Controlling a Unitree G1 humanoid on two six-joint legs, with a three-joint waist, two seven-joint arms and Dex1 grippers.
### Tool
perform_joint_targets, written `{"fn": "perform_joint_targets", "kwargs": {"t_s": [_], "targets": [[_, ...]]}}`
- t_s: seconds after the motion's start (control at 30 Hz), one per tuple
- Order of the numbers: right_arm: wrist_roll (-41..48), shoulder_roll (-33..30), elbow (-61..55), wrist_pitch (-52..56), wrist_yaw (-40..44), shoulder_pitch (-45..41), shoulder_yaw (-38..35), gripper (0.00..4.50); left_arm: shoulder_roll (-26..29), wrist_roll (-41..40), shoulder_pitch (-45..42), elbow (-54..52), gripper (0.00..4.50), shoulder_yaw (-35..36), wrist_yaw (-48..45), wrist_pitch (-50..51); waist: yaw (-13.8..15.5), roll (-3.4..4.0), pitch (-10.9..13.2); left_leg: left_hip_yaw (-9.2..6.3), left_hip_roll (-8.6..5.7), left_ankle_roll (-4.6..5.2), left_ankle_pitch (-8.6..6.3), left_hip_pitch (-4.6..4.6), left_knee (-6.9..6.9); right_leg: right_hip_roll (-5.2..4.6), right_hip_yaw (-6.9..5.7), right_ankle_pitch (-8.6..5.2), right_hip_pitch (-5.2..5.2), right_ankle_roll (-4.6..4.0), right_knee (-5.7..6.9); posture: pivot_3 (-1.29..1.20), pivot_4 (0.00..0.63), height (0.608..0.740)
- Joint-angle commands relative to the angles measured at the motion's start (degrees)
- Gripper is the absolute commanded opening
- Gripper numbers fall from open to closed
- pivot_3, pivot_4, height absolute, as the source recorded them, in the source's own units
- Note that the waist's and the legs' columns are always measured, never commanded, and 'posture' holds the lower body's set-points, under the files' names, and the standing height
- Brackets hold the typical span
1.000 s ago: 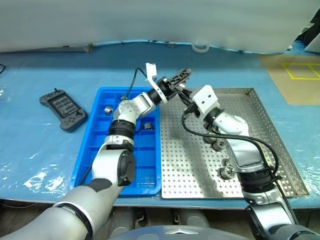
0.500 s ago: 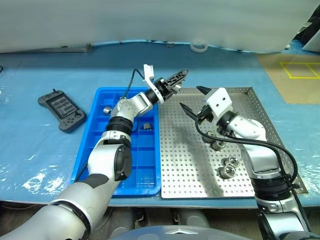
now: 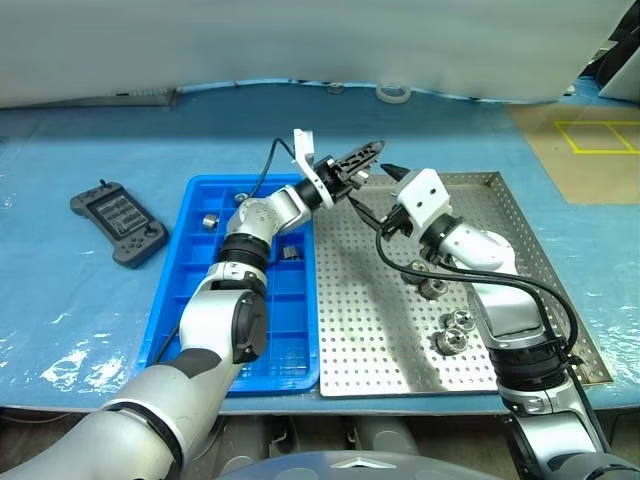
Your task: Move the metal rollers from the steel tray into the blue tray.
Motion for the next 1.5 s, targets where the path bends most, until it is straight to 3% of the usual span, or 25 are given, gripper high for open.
{"fn": "perform_joint_targets", "kwargs": {"t_s": [0.03,0.07,0.17,0.5,0.6,0.7,0.93,1.13,1.5], "targets": [[0.08,0.93,-1.24,-1.32,-0.50,-2.06,0.31,3.97,-0.98,-0.33,-0.56,-2.14,1.71,-0.39,-0.46,0.56,0.01,0.00,0.00,0.00,0.00,0.00,0.00,0.00,0.00,0.00,0.00,0.00,0.00,0.00,0.00,-0.45,0.150,0.740],[0.09,1.14,-1.18,-1.39,-0.55,-2.25,0.32,3.97,-1.05,-0.26,-0.48,-2.23,1.71,-0.49,-0.45,0.59,0.00,0.00,0.00,0.00,0.00,0.01,0.00,0.00,0.00,0.00,0.00,0.00,0.00,0.00,0.00,-0.45,0.150,0.740],[0.14,1.74,-1.15,-1.54,-0.63,-2.75,0.38,3.36,-1.21,-0.19,-0.18,-2.54,1.71,-0.70,-0.34,0.78,-0.03,0.00,0.00,0.00,0.00,0.01,0.01,-0.01,0.01,0.00,0.00,0.00,0.00,0.00,0.01,-0.45,0.150,0.740],[-0.85,2.46,-1.02,-1.55,-1.76,-3.58,0.76,0.04,-1.48,0.12,0.35,-3.17,1.71,-0.82,0.01,1.24,-0.08,-0.01,0.00,0.03,0.01,0.04,0.03,-0.02,0.02,0.00,0.00,0.01,-0.05,-0.01,0.05,-0.45,0.150,0.740],[-0.41,1.78,-1.15,-1.24,-1.12,-3.15,0.11,0.04,-1.56,0.30,0.33,-3.12,1.71,-0.89,0.08,1.11,0.01,-0.01,0.00,0.03,0.00,0.04,0.04,-0.04,0.02,-0.01,0.00,0.01,-0.04,-0.01,0.04,-0.46,0.150,0.740],[1.22,0.48,-2.30,-1.46,0.65,-1.80,-1.02,0.65,-1.29,0.20,-0.24,-2.67,1.71,-0.45,0.16,1.14,-0.03,-0.01,0.00,0.05,-0.01,0.06,0.03,-0.06,0.03,-0.04,0.00,0.01,-0.04,-0.01,0.03,-0.46,0.150,0.740],[3.71,0.33,-3.94,2.44,1.79,-1.59,-1.74,2.96,-0.08,-5.22,-1.76,-1.64,1.71,4.46,-1.12,5.17,-0.12,-0.01,0.00,0.06,0.02,0.05,0.05,-0.03,0.04,-0.03,0.00,0.01,-0.08,-0.01,0.11,-0.45,0.150,0.740],[2.77,1.52,-3.03,1.88,-0.36,-2.90,-2.13,2.96,-0.02,-7.02,-3.67,4.13,1.71,9.03,2.33,5.15,-0.10,-0.01,0.00,0.07,0.01,0.08,0.06,-0.04,0.06,-0.04,0.00,0.02,-0.07,-0.02,0.10,-0.45,0.150,0.740],[3.23,2.33,-3.65,2.07,-1.06,-3.81,-1.88,2.96,-0.46,-4.78,-2.74,4.36,1.71,7.00,1.35,6.07,-0.10,-0.01,0.00,0.08,0.01,0.09,0.06,-0.08,0.06,-0.04,0.00,0.02,-0.10,-0.03,0.09,-0.47,0.150,0.740]]}}
